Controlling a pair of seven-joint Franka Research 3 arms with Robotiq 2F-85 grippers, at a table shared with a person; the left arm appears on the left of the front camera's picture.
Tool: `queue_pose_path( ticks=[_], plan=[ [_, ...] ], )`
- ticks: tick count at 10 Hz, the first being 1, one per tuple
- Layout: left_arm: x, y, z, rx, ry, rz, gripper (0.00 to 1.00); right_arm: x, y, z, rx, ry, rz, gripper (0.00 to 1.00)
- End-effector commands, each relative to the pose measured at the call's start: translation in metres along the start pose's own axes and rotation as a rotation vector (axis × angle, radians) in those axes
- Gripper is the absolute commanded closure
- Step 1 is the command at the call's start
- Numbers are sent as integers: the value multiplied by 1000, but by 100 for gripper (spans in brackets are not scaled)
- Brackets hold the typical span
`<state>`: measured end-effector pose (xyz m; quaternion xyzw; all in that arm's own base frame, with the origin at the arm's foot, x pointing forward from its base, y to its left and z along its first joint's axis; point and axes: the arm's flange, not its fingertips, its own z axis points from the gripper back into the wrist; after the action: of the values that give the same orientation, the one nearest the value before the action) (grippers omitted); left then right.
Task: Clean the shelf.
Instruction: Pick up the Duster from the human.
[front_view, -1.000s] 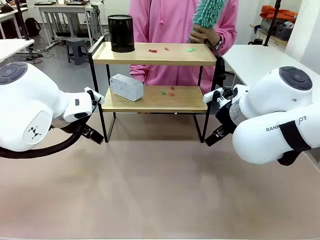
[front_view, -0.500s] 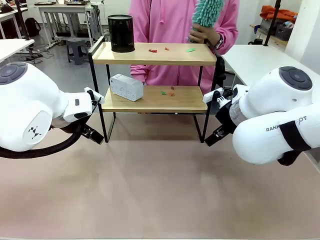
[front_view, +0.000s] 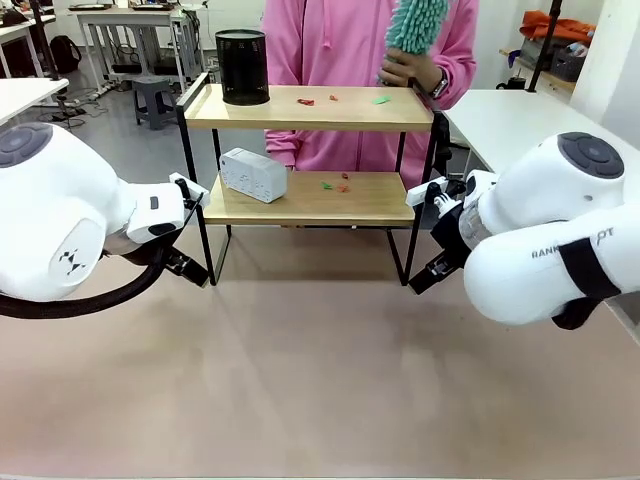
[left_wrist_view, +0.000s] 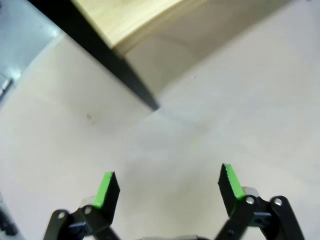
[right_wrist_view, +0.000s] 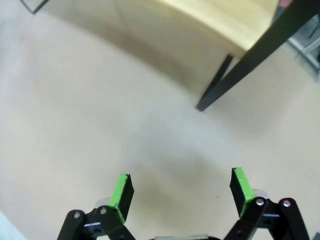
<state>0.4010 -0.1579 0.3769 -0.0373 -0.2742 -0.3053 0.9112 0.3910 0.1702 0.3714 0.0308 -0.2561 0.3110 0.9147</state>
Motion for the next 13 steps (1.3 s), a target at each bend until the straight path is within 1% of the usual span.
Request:
queue_pose_path(
  ticks=[1, 2, 3, 4, 5, 6, 7, 8, 9, 10, 11, 12, 13],
  plan=[
    [-22, 20, 62, -333, -145, -40, 0, 6, -25, 63, 278, 71, -222, 0],
    [-38, 36, 94, -416, -208, -21, 0, -1, -46, 103, 317, -14, -449, 0],
    [-58, 55, 124, -422, -278, 61, 0, -21, -77, 145, 368, -92, -680, 0],
    [-81, 75, 147, -420, -345, 161, 0, -39, -97, 165, 423, -166, -765, 0],
    [-109, 106, 165, -469, -431, 294, 0, -73, -128, 188, 556, -289, -907, 0],
    [-137, 133, 170, -507, -506, 419, 0, -110, -153, 199, 674, -396, -984, 0],
    [-166, 161, 162, -512, -576, 572, 0, -150, -177, 199, 743, -496, -1044, 0],
    [-193, 178, 152, -544, -645, 680, 0, -188, -197, 193, 760, -566, -1158, 0],
    [-215, 194, 141, -601, -731, 783, 0, -223, -208, 180, 754, -611, -1283, 0],
    [-218, 200, 126, -588, -724, 858, 0, -238, -209, 166, 698, -594, -1365, 0],
    [-209, 204, 109, -621, -674, 889, 0, -247, -209, 153, 665, -554, -1402, 0],
    [-187, 206, 86, -656, -587, 917, 0, -231, -253, 211, 712, -548, -1331, 0],
    [-226, 251, 143, -592, -684, 897, 0, -231, -253, 211, 712, -548, -1331, 0]
  ],
)
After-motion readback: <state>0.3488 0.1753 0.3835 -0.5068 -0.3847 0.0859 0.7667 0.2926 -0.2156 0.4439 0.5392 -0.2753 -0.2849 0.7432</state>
